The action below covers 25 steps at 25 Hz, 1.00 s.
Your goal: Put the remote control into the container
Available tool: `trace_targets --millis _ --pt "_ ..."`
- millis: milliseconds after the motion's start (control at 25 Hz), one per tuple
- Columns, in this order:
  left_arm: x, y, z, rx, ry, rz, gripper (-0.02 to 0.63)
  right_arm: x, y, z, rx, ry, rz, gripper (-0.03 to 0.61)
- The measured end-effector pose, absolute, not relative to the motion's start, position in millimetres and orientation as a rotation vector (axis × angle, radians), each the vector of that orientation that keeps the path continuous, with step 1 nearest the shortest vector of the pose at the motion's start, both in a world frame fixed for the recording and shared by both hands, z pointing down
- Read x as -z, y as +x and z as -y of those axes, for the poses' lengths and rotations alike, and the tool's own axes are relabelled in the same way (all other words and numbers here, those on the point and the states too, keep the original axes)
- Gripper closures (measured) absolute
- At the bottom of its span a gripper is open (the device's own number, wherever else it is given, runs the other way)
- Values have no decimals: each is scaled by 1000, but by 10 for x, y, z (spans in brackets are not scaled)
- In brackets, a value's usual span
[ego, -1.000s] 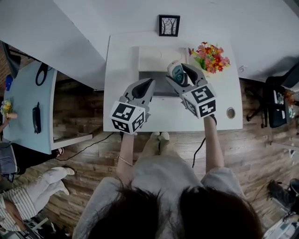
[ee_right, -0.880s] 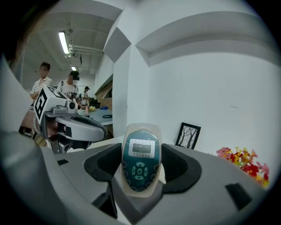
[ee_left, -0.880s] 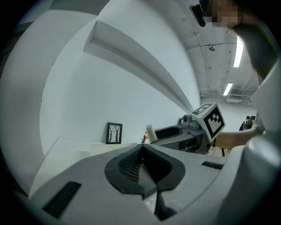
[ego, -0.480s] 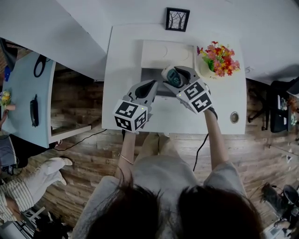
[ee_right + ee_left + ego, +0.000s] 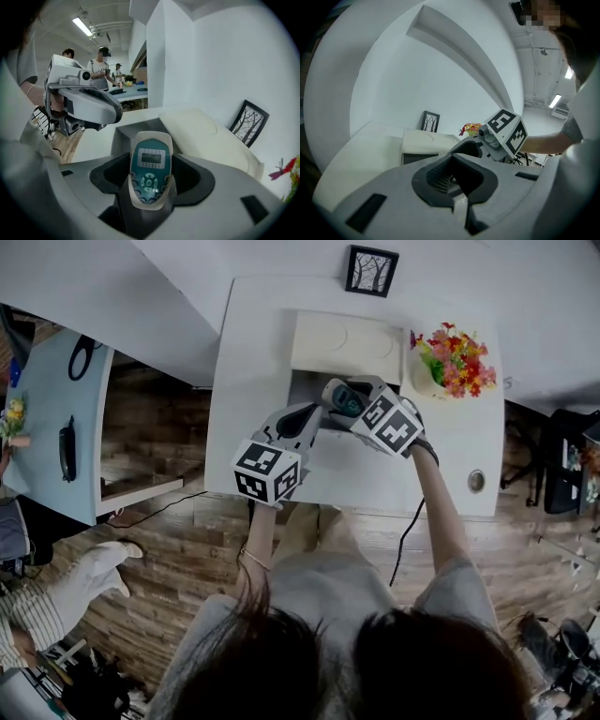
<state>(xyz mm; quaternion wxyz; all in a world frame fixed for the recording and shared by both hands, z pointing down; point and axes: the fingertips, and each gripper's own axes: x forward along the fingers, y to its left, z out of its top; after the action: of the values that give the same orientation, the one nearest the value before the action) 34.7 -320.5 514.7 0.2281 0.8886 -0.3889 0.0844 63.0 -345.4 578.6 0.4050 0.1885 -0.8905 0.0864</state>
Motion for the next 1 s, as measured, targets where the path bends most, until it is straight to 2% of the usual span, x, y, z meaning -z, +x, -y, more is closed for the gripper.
trace_targets --millis 1000 --pt "-5275 155 3159 -227 2375 1120 611 -6266 481 3429 -181 271 2002 295"
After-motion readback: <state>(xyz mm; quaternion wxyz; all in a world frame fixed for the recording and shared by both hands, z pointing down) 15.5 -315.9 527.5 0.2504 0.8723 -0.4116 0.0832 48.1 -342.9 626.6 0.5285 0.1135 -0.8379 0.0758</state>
